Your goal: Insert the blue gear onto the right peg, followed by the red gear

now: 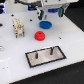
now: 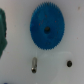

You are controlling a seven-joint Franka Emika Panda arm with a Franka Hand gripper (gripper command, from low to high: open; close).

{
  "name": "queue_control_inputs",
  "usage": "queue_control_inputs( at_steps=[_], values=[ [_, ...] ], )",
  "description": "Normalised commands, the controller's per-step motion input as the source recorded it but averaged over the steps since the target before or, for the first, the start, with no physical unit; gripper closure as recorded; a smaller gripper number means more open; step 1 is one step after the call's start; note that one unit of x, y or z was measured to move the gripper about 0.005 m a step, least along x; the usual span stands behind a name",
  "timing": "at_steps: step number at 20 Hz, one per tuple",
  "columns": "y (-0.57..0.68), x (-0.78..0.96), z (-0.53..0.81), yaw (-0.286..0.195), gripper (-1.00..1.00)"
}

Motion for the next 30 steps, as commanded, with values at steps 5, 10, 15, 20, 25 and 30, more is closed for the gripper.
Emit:
queue_control_inputs(
  at_steps=[5,10,15,20,25,30],
  values=[
    [0.01,-0.32,-0.49,0.000,-1.00],
    [0.06,-0.30,-0.45,0.000,-1.00],
    [0.03,-0.40,-0.33,0.000,1.00],
    [0.04,-0.22,-0.13,0.000,1.00],
    [0.01,-0.05,0.01,0.000,1.00],
    [0.00,-0.13,0.00,0.000,1.00]
  ],
)
